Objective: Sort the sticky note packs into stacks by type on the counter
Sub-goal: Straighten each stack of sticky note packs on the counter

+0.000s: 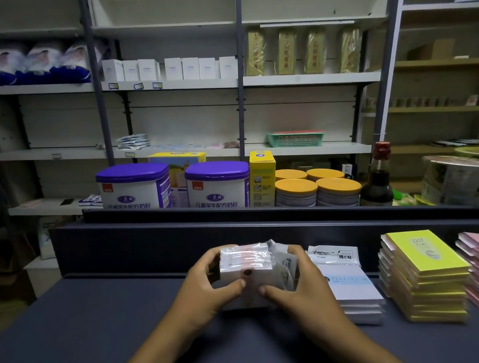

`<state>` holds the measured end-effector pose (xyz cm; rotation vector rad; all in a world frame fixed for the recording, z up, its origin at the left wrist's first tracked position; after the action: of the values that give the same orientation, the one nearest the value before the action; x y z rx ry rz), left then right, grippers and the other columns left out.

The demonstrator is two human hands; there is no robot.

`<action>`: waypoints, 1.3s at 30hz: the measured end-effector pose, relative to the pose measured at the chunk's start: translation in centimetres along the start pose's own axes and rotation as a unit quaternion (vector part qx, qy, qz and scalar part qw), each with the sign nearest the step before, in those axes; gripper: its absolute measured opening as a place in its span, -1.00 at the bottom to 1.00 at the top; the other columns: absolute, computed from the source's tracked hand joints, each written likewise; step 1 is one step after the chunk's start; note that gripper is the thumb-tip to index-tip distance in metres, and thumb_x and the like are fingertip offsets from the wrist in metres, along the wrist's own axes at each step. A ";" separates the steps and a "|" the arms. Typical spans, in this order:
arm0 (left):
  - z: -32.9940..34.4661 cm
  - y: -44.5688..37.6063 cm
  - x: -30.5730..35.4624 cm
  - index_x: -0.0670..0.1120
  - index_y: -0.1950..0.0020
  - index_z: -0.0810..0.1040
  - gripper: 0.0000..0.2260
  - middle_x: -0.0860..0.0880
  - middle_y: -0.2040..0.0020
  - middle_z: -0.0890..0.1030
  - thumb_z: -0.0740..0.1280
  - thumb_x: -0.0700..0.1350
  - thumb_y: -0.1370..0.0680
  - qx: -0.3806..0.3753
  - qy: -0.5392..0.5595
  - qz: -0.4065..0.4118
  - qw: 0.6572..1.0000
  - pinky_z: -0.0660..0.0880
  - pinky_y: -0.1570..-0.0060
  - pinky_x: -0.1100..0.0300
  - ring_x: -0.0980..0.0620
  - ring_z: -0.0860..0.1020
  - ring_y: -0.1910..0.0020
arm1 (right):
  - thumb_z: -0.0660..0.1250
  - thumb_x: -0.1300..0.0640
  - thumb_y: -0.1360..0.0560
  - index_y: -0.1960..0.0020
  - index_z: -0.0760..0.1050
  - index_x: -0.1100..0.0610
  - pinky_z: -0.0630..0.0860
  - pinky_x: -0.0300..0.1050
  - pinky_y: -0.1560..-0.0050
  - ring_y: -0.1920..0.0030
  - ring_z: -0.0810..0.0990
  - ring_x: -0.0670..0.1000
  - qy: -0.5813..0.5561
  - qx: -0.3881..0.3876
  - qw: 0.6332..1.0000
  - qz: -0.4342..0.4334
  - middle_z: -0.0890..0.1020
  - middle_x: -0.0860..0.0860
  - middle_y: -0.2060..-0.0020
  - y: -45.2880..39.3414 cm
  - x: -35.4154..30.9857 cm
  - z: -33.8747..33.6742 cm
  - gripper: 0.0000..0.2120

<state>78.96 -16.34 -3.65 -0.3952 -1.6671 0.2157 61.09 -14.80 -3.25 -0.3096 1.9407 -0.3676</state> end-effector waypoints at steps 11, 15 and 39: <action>1.1 0.2 -2.3 0.20 -0.30 0.32 -0.45 0.02 -0.33 0.47 0.39 0.05 -0.33 -0.060 -0.078 -0.044 0.994 0.38 -0.37 0.19 0.17 0.47 -0.31 | 0.50 0.10 -0.42 -0.13 0.40 -0.01 0.44 -0.36 0.10 0.03 0.59 -0.20 0.096 -0.022 0.995 -0.006 0.64 -0.15 0.05 0.4 0.4 0.9 -0.63; 1.2 0.1 -2.2 0.18 -0.35 0.31 -0.41 0.02 -0.33 0.47 0.38 0.03 -0.34 -0.036 -0.063 -0.039 0.997 0.41 -0.25 0.35 0.23 0.49 -0.26 | 0.49 0.15 -0.43 -0.13 0.40 -0.02 0.42 -0.41 0.09 0.00 0.58 -0.23 0.091 0.001 0.996 -0.018 0.63 -0.17 0.03 0.4 -0.1 0.6 -0.63; 1.8 0.6 -2.2 0.36 -0.33 0.25 -0.50 0.22 -0.42 0.36 0.26 0.19 -0.40 -0.095 -0.176 -0.031 0.979 0.18 -0.51 0.12 0.22 0.26 -0.45 | 0.45 0.19 -0.47 -0.17 0.38 -0.03 0.35 -0.53 0.11 0.00 0.47 -0.46 0.107 0.002 0.994 -0.029 0.58 -0.24 0.03 0.6 0.1 0.7 -0.63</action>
<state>77.44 -16.45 -6.13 -0.4658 -2.0540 0.0814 61.72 -14.37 -3.83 -0.3347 2.1434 -0.4576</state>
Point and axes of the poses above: each hand's wrist, its own y-axis away from the middle knuckle, its own z-axis out of the palm, x = y × z, the point moved 8 cm from there along -y, towards the middle knuckle
